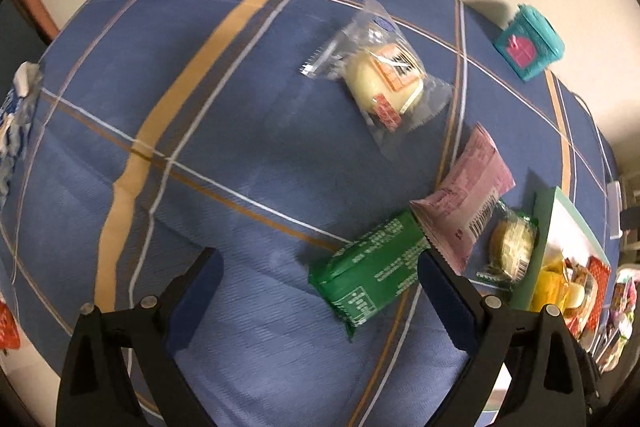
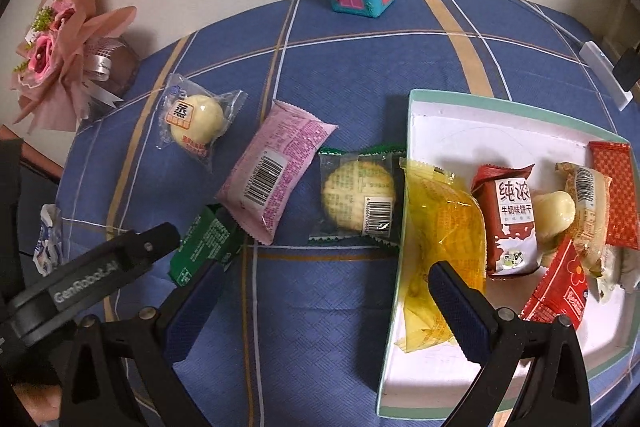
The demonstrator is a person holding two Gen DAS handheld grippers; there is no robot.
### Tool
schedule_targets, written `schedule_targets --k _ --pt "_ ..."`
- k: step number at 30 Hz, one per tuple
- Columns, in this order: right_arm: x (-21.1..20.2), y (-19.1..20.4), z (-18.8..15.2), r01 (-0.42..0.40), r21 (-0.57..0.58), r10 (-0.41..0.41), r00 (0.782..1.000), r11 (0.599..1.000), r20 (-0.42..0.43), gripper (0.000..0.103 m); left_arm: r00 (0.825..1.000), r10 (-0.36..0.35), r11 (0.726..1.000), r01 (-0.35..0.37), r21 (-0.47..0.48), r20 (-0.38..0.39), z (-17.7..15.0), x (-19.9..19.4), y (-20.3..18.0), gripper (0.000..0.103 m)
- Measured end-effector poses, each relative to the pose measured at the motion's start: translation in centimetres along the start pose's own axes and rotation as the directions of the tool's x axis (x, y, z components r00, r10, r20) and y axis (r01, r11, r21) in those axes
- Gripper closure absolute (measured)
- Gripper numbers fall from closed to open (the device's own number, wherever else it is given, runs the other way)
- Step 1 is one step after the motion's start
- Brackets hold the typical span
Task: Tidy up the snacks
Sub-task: 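Withdraw both tools from the tray toward the green and pink packets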
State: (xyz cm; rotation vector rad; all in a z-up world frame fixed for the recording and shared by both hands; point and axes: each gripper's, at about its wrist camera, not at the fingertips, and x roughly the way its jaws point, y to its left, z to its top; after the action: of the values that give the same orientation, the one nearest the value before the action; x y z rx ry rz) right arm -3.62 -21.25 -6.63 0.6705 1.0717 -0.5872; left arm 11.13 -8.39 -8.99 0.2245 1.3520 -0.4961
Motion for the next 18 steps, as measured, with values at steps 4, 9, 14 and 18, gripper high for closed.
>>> schedule_targets --k 4,9,14,18 --pt "-0.1 0.0 0.0 0.010 -0.008 -0.010 1.000 1.000 -0.004 0.000 0.999 -0.026 0.999 0.027 0.022 -0.023 0.1 0.7 -0.5 0.005" --pt "-0.2 0.0 -0.2 0.019 -0.018 -0.019 1.000 1.000 -0.012 0.000 0.998 -0.036 0.998 0.038 0.040 -0.051 0.6 1.8 -1.1 0.005" --pt "0.0 0.1 -0.4 0.032 -0.031 -0.033 0.999 0.999 -0.020 0.000 0.996 -0.042 0.998 0.046 0.051 -0.078 1.1 3.1 -1.2 0.005" --pt "0.0 0.0 -0.5 0.023 -0.024 -0.023 1.000 0.999 -0.020 0.000 0.997 -0.026 0.999 0.029 0.037 -0.071 1.5 3.7 -0.8 0.005"
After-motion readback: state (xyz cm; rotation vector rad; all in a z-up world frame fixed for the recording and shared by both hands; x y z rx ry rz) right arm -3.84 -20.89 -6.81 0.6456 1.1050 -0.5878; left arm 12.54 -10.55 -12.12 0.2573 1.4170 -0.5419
